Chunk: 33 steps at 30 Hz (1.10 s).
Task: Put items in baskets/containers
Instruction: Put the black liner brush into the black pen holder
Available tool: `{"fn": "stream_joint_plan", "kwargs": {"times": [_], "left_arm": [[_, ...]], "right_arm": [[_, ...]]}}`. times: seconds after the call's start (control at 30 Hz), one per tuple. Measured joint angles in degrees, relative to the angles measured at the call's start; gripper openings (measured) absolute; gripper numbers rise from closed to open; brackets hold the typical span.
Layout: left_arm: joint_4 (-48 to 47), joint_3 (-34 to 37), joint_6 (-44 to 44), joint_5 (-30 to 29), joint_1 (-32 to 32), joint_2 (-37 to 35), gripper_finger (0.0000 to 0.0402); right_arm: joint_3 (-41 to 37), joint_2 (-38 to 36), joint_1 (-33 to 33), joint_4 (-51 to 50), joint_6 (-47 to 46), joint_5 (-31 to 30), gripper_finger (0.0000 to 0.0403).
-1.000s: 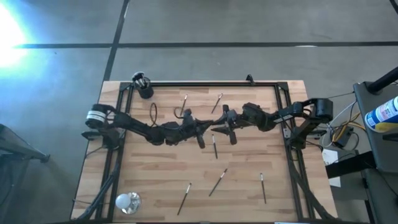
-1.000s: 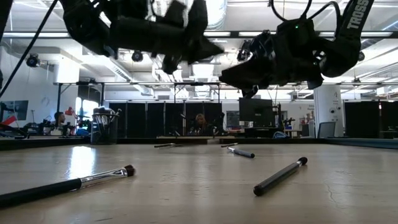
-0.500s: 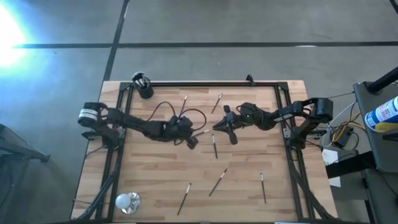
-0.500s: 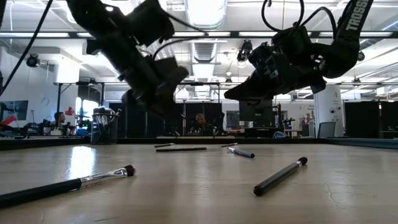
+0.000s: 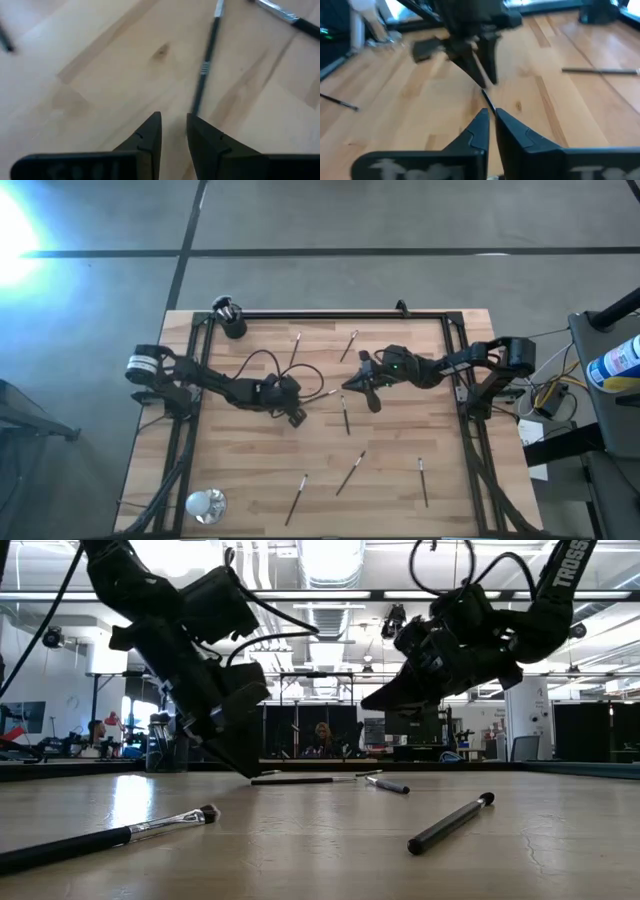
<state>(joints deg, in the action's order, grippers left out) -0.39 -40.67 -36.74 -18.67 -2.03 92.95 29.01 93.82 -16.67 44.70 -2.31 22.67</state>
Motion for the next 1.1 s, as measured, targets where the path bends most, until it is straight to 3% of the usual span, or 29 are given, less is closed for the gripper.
{"fn": "stream_joint_plan", "kwargs": {"times": [0.27, 0.47, 0.77, 0.97, 1.1], "left_arm": [[1.8, 0.7, 5.9, 1.2, -0.1, 0.0, 0.0083], [2.0, 0.9, 7.2, 1.2, -0.2, 0.0, 0.0083], [2.2, 1.0, 7.3, 1.3, -0.2, 0.0, 0.0083], [3.4, 1.0, 5.0, 1.3, -0.1, 0.0, 0.0083], [3.4, 0.2, 4.3, 1.8, -0.1, 0.0, 0.0083]], "right_arm": [[9.4, 5.6, -0.3, -16.9, 7.2, -1.8, 0.0092], [18.7, 12.3, -1.3, -32.9, 15.6, -1.9, 0.0104], [24.8, 17.7, -1.3, -38.1, 19.0, -1.4, 0.0073], [25.0, 18.1, -1.3, -38.3, 19.8, -1.6, 0.0020], [24.8, 17.1, -1.2, -39.3, 20.2, -1.9, 0.0011]]}}
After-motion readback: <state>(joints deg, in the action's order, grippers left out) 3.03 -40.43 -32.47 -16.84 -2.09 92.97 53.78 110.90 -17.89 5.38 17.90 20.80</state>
